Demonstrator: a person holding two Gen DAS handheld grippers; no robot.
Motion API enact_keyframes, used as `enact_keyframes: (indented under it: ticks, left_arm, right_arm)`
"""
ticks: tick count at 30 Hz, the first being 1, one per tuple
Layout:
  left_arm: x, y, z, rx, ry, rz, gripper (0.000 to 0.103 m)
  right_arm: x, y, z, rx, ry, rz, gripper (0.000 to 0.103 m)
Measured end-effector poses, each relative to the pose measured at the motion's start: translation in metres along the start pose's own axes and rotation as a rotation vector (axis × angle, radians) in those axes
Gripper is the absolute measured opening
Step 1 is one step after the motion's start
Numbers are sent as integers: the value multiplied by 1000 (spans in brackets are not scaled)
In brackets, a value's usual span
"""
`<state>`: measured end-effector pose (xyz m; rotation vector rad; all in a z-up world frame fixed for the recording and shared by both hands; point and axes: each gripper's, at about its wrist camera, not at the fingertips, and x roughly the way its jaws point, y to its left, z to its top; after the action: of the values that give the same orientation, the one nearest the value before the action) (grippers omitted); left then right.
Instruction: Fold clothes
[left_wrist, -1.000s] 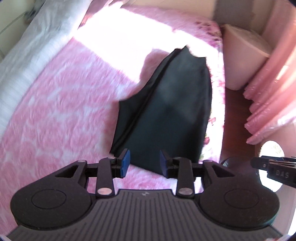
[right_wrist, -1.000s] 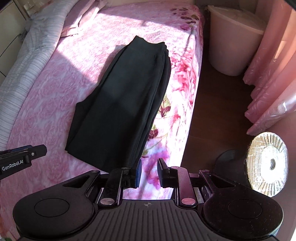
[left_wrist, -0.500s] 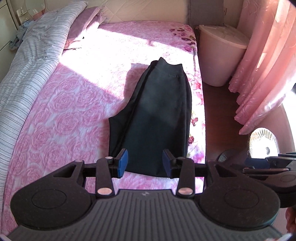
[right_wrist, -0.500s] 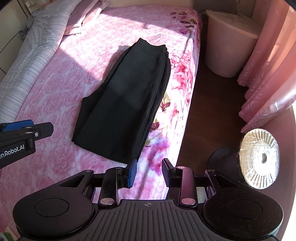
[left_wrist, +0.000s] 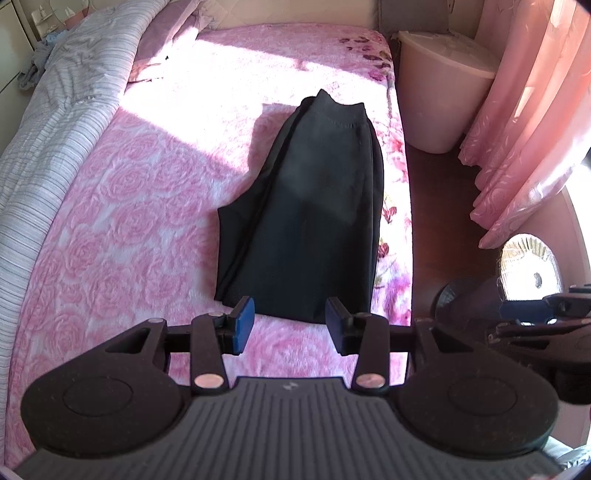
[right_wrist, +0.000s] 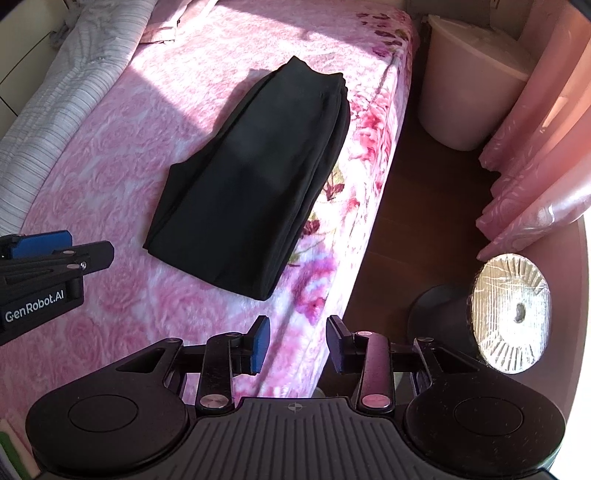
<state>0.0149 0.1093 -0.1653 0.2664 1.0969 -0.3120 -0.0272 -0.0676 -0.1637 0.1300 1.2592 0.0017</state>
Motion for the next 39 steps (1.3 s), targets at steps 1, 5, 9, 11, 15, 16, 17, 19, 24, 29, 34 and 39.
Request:
enact_keyframes:
  ticks: [1, 5, 9, 11, 15, 16, 17, 19, 24, 29, 34, 39]
  left_arm:
    - [2, 3, -2, -14, 6, -11, 38]
    - [14, 31, -13, -113, 14, -75, 38]
    - [38, 73, -28, -293, 31, -167, 38]
    - [52, 91, -36, -396, 40, -205, 38]
    - [91, 121, -54, -589, 54, -286, 38]
    - [103, 127, -58, -637, 58, -305, 38]
    - [114, 132, -63, -684, 61, -323, 38]
    - [139, 144, -72, -783, 68, -360, 38]
    - [195, 156, -92, -993, 78, -435, 38]
    - [219, 160, -105, -1040, 56, -442, 39]
    - [239, 161, -107, -1047, 15, -473, 39]
    - [258, 162, -99, -1054, -20, -492, 40]
  right_arm:
    - [-1, -1, 0, 3, -3, 1, 38]
    - [-2, -11, 0, 42, -34, 27, 38]
    - [15, -29, -2, 168, -39, 151, 38]
    - [30, -41, -4, 263, -25, 248, 38]
    - [75, -68, -15, 538, 40, 442, 38]
    - [87, -74, -17, 598, 57, 478, 38]
    - [100, -78, -20, 656, 72, 512, 38]
    - [124, -84, -25, 748, 89, 563, 38]
    - [173, -88, -36, 909, 57, 602, 52]
    - [211, -81, -53, 987, 49, 590, 53]
    - [229, -81, -63, 997, 14, 577, 53]
    - [230, -79, -56, 950, -31, 588, 52]
